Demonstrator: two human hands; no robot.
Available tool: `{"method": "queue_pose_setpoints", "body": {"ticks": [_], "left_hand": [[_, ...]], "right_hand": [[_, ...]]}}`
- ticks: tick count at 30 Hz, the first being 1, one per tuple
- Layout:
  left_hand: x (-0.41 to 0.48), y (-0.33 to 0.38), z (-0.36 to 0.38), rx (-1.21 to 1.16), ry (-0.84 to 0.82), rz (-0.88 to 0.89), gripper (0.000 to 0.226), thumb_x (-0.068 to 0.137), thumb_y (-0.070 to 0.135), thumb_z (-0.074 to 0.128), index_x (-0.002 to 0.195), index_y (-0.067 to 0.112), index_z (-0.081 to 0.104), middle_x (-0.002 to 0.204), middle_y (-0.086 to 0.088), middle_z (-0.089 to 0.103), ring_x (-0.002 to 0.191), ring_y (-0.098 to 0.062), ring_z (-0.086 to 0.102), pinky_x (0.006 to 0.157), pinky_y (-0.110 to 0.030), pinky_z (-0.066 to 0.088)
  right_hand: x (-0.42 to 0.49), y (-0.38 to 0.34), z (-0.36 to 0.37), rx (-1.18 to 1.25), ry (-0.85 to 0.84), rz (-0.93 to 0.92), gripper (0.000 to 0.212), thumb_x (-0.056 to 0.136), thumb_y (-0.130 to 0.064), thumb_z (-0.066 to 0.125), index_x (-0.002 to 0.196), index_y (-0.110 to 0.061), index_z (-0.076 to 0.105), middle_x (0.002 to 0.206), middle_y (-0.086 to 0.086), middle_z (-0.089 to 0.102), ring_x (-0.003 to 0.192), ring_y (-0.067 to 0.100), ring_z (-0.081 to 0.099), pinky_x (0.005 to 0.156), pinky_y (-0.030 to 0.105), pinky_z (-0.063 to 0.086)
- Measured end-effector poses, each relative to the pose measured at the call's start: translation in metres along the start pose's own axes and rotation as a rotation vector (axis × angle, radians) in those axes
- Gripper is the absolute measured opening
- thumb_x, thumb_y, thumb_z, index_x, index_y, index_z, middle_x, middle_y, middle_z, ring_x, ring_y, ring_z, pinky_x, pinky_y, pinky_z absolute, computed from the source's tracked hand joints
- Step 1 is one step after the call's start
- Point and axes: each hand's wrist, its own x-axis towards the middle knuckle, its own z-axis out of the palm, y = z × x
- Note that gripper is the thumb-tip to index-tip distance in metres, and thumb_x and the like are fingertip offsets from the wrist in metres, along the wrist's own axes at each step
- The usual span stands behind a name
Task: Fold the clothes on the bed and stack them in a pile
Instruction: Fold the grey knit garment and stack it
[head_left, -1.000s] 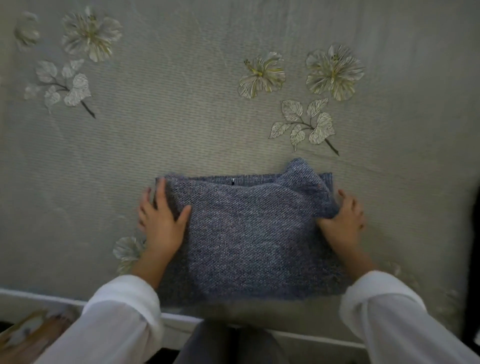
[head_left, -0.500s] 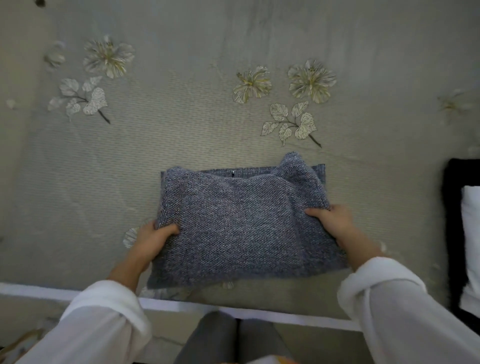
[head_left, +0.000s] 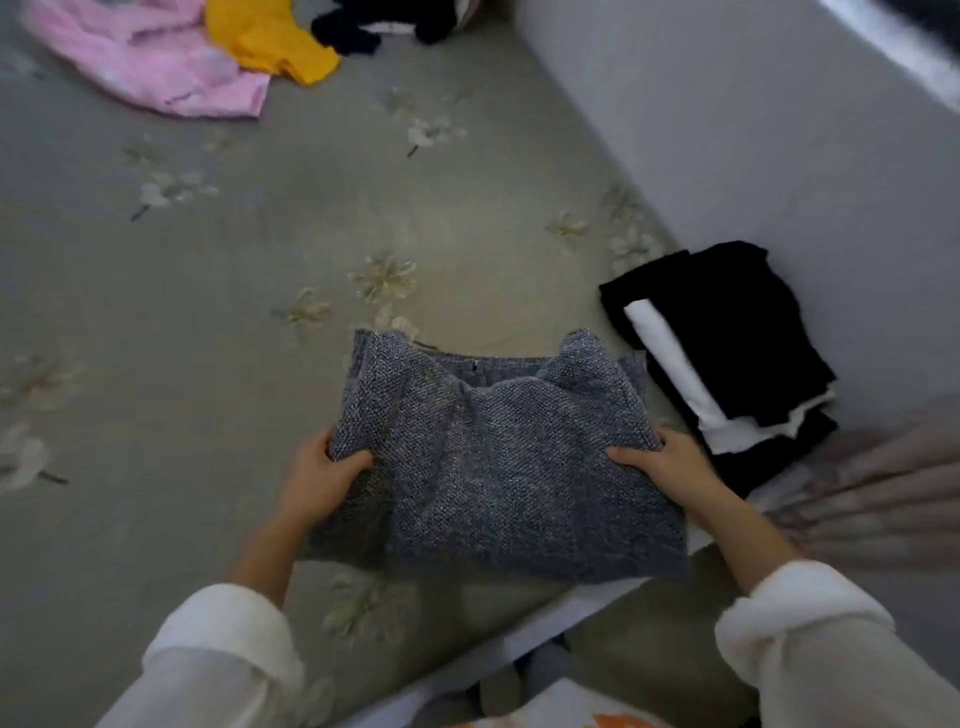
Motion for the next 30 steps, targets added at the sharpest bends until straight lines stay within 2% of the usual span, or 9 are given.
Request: {"method": "queue_pose_setpoints", "body": {"ticks": [2,7,10,15,19,21,25,28,30], "left_hand": [[0.007,0.039,0.025,0.039,-0.036,0.083,0.028,0.083,0.013,0.068,0.106,0.024,0.055,0.09,0.005,0.059,0.073,-0.006,0.055,0.07,-0.03,0.042],[0.021,0.135,0.096,0.197,-0.058,0.299,0.026,0.088,0.014,0.062,0.114,0.015,0.058,0.096,-0.003,0.059,0.085,-0.021,0.056,0.072,-0.031,0.041],[0.029,0.191,0.146,0.263,-0.037,0.414,0.02,0.089,0.013,0.06,0.109,0.015,0.059,0.089,-0.003,0.058,0.082,-0.024,0.057,0.061,-0.028,0.038],[0.062,0.284,0.232,0.337,-0.058,0.506,0.024,0.092,0.017,0.055,0.116,0.016,0.057,0.096,-0.004,0.059,0.085,-0.024,0.056,0.073,-0.033,0.04],[0.088,0.361,0.293,0.399,-0.073,0.606,0.005,0.09,0.014,0.055,0.095,0.014,0.056,0.084,-0.009,0.059,0.085,-0.03,0.058,0.07,-0.035,0.04],[0.099,0.399,0.32,0.441,-0.031,0.676,0.001,0.089,0.018,0.056,0.089,0.018,0.055,0.081,-0.006,0.057,0.085,-0.032,0.058,0.073,-0.038,0.043],[0.126,0.455,0.373,0.409,-0.001,0.696,0.02,0.088,0.022,0.057,0.107,0.021,0.063,0.104,-0.006,0.067,0.102,-0.031,0.059,0.103,-0.055,0.037],[0.147,0.464,0.412,0.442,0.112,0.638,0.034,0.086,0.024,0.058,0.119,0.03,0.059,0.118,-0.005,0.064,0.116,-0.032,0.053,0.109,-0.054,0.023],[0.154,0.445,0.438,0.548,0.082,0.576,0.049,0.089,0.027,0.056,0.137,0.032,0.043,0.139,-0.01,0.049,0.131,-0.033,0.038,0.11,-0.058,0.018]], "right_hand": [[-0.003,0.008,-0.033,0.053,0.058,-0.001,0.031,0.077,-0.024,0.079,0.103,-0.018,0.064,0.09,-0.007,0.067,0.077,0.011,0.065,0.059,0.022,0.048],[0.001,0.027,-0.108,0.219,0.191,0.011,0.025,0.075,-0.026,0.08,0.093,-0.024,0.063,0.092,-0.007,0.068,0.081,0.017,0.066,0.066,0.03,0.05],[0.014,0.038,-0.157,0.341,0.226,0.053,0.026,0.074,-0.023,0.081,0.094,-0.02,0.063,0.093,-0.002,0.069,0.084,0.022,0.068,0.067,0.032,0.051],[0.045,0.049,-0.236,0.404,0.26,0.104,0.011,0.077,-0.024,0.074,0.086,-0.02,0.068,0.078,-0.006,0.073,0.066,0.011,0.07,0.056,0.025,0.048],[0.07,0.052,-0.279,0.488,0.318,0.124,0.011,0.077,-0.022,0.071,0.086,-0.017,0.071,0.085,0.0,0.075,0.079,0.021,0.07,0.069,0.031,0.052],[0.082,0.052,-0.29,0.549,0.362,0.123,0.009,0.077,-0.021,0.07,0.085,-0.016,0.07,0.086,-0.001,0.074,0.081,0.021,0.069,0.069,0.031,0.052],[0.109,0.056,-0.297,0.677,0.441,0.135,0.011,0.08,-0.017,0.069,0.09,-0.014,0.069,0.091,0.001,0.072,0.086,0.022,0.067,0.071,0.032,0.053],[0.13,0.072,-0.296,0.698,0.526,0.198,0.016,0.08,-0.017,0.068,0.095,-0.01,0.068,0.095,0.003,0.071,0.088,0.023,0.065,0.082,0.037,0.053],[0.144,0.089,-0.293,0.641,0.574,0.265,0.021,0.081,-0.016,0.068,0.1,-0.007,0.066,0.101,0.008,0.07,0.093,0.028,0.064,0.087,0.04,0.052]]}}
